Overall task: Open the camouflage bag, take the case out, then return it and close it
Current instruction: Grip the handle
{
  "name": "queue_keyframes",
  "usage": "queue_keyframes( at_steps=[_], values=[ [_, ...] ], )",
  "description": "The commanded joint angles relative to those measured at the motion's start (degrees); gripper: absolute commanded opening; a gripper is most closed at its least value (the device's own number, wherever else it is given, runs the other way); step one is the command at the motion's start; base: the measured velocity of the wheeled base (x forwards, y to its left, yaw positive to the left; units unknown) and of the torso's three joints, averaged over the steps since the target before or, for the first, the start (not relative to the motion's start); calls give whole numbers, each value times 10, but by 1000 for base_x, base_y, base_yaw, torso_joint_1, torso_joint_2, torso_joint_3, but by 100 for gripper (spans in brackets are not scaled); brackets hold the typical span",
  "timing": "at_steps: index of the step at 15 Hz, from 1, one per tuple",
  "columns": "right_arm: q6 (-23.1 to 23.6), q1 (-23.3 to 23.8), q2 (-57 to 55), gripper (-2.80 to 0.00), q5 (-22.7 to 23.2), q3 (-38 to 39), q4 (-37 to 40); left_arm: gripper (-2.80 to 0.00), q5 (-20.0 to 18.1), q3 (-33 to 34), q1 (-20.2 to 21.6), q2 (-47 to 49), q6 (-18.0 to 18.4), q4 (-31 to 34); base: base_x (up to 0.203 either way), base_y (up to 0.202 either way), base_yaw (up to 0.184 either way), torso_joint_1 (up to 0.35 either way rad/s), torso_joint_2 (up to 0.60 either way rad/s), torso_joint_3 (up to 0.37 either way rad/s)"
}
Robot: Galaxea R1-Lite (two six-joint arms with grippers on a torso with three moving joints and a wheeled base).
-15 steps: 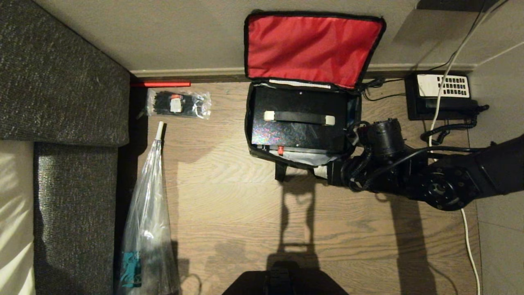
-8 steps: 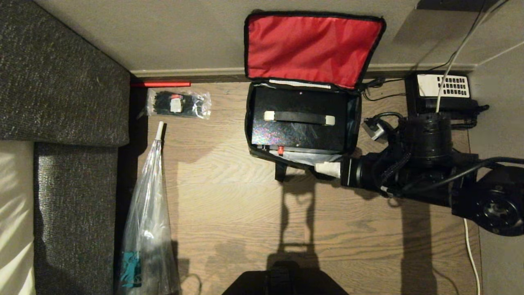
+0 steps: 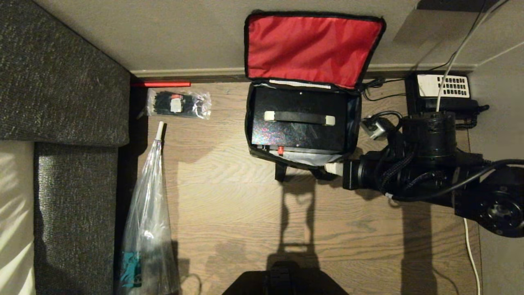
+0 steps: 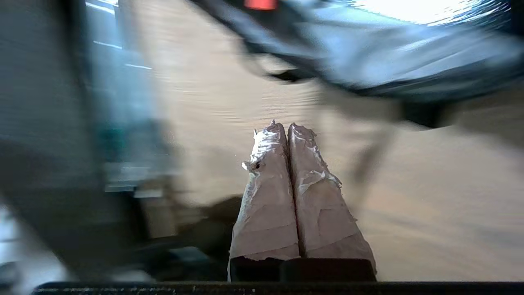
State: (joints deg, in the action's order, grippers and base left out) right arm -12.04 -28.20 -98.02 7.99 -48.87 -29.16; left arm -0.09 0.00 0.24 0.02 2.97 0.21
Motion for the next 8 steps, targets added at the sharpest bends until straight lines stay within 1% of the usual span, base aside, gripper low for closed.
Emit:
queue_keyframes(
  at_steps=[1,3,4,5,6,7,8],
  values=[
    [113,-7,-37,-280,-102,-2,-3,-280,0,2,0,-1,0,0,0,0,0,0,0,0],
    [191,-23,-71,-280,-210,-3,-5,-280,0,1,0,-1,0,0,0,0,0,0,0,0],
    [222,-32,-82,-280,-246,-8,-12,-280,0,2,0,-1,0,0,0,0,0,0,0,0],
    [246,-33,-83,-280,-257,-6,-24,-280,0,1,0,-1,0,0,0,0,0,0,0,0],
    [287,-33,-83,-280,-257,-5,-44,-280,0,2,0,-1,0,0,0,0,0,0,0,0],
    [345,-33,-83,-280,-258,-10,-67,-280,0,2,0,-1,0,0,0,0,0,0,0,0],
    [425,-33,-82,-280,-259,-25,-80,-280,0,2,0,-1,0,0,0,0,0,0,0,0]
  ],
)
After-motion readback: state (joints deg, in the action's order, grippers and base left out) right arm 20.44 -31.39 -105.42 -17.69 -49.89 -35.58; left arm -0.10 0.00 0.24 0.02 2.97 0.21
